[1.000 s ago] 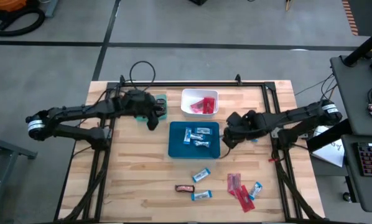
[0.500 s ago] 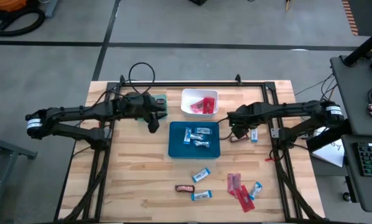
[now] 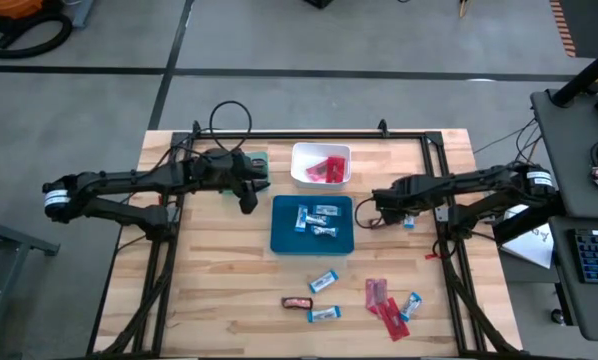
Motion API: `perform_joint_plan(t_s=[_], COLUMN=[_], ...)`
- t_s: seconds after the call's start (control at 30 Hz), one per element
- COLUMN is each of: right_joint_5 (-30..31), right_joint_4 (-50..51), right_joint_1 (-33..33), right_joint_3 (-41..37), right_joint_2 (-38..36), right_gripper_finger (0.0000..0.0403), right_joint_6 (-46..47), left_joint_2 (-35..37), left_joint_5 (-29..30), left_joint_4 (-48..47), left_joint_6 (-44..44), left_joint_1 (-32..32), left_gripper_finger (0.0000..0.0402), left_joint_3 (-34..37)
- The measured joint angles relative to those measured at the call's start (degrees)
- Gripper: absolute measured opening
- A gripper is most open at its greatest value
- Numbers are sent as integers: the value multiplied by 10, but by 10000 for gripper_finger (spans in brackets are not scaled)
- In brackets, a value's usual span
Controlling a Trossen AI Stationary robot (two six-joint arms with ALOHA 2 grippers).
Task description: Sort candy
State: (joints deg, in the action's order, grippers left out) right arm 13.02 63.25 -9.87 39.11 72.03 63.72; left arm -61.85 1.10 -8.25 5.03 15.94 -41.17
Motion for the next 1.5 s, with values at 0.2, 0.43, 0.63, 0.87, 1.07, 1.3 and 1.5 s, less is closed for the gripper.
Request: perform_joint_plan(t_s=[0.2,0.43,0.63,0.87,1.07,1.3,1.5], right_joint_5=[0,12,6,4,3,44,93], right_joint_4=[-91,-107,-150,-163,-158,-126,-117], right_joint_1=[-2,-3,-3,-3,-3,-3,1], right_joint_3=[-43,-80,-105,-104,-95,-41,27], right_joint_2=[1,1,1,1,-3,-21,-33], right_gripper_finger=[203,203,182,79,21,38,30], right_joint_6=[19,70,67,61,42,9,-63], left_joint_2=[-2,-4,-5,-10,-25,-35,-30], left_joint_5=[0,0,0,0,0,0,-1], left_joint_4=[2,2,2,2,2,0,2], left_joint_6=[0,0,1,2,4,21,30], left_joint_1=[0,0,0,0,0,-7,-53], left_gripper_finger=[117,117,117,117,117,117,117], left_joint_3=[0,0,1,2,2,3,3])
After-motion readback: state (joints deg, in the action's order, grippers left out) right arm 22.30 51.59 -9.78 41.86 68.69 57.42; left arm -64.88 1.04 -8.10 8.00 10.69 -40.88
